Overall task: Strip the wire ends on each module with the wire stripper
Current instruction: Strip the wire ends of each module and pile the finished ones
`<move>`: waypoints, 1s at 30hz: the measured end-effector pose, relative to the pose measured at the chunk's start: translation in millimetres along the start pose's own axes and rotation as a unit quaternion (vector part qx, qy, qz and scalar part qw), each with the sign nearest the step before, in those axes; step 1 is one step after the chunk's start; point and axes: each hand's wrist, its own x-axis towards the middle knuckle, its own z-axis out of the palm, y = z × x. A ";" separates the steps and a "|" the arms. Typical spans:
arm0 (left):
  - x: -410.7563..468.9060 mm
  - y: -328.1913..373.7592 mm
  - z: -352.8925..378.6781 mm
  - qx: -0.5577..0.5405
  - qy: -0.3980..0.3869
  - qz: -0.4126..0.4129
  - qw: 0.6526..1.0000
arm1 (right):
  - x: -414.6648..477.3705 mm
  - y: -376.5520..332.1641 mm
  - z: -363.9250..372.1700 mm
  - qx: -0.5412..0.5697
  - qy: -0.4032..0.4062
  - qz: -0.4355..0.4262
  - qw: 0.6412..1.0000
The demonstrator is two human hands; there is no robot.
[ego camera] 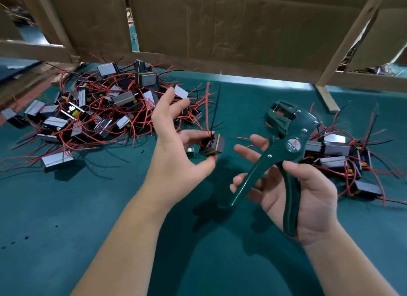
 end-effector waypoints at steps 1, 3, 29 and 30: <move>-0.2 -0.3 -0.9 0.013 -0.022 -0.011 1.000 | -0.2 0.6 0.6 -0.002 -0.004 0.004 1.000; -1.9 0.6 -1.7 0.055 -0.070 -0.027 0.996 | -0.3 2.0 2.2 -0.007 -0.012 0.006 1.000; -10.5 0.2 15.0 0.172 -0.179 -0.094 0.964 | 0.8 2.1 10.4 -0.018 -0.020 -0.015 1.000; -10.0 -0.6 15.7 0.171 -0.166 -0.091 0.967 | 0.6 2.4 10.2 -0.018 -0.023 -0.013 1.000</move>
